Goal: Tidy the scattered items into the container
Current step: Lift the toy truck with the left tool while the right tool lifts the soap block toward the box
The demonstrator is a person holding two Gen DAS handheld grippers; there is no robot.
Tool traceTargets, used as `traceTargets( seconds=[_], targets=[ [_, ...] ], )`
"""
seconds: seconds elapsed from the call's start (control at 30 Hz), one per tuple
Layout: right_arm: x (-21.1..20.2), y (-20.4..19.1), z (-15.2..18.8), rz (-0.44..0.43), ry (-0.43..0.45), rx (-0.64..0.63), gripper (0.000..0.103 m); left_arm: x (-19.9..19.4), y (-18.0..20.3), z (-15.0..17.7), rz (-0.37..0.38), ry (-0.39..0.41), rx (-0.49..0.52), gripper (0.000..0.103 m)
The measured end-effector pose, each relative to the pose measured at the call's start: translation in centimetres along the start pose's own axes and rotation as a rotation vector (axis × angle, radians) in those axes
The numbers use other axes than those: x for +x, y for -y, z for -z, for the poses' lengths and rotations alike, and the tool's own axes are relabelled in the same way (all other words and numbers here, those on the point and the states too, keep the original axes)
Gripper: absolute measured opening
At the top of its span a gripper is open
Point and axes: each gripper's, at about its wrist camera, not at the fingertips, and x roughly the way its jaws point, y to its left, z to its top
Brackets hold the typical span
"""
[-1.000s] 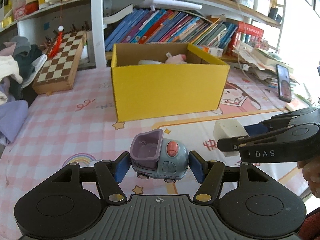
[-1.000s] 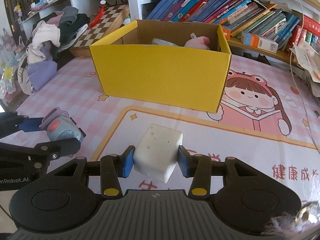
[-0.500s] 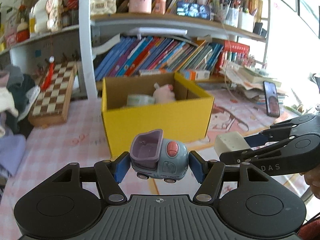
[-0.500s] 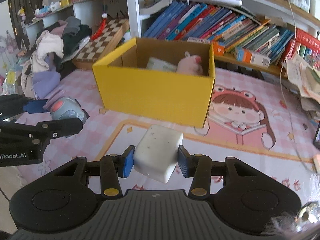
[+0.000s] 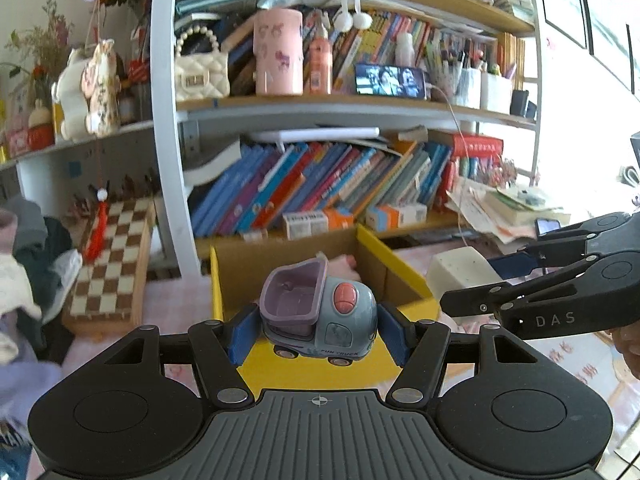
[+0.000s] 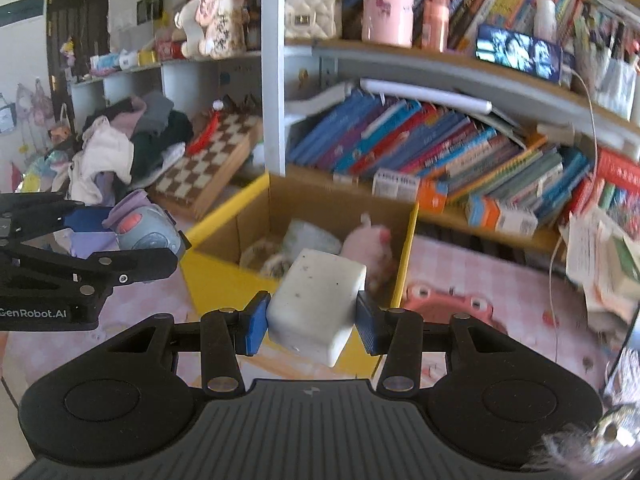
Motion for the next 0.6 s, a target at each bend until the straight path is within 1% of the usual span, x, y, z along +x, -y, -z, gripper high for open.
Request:
traceTargets(
  seconds=[0.2, 0.4, 0.6],
  targets=[
    [1.6, 1.2, -2.2, -0.018, 0.024, -0.028, 0.043, 1.7, -0.1, -1.5, -0.018, 0.013, -0.015, 0.064],
    [3.6, 2.4, -4.1, -0.035, 0.047, -0.033, 0.043, 3.8, -0.3, -2.4, -0.036, -0.002, -0.009, 0.064],
    [6.5, 3.4, -5.7, -0.058, 0.042, -0.042, 0.043, 6.1, -0.7, -3.0, -0.058, -0.026, -0.002, 0.064]
  ],
)
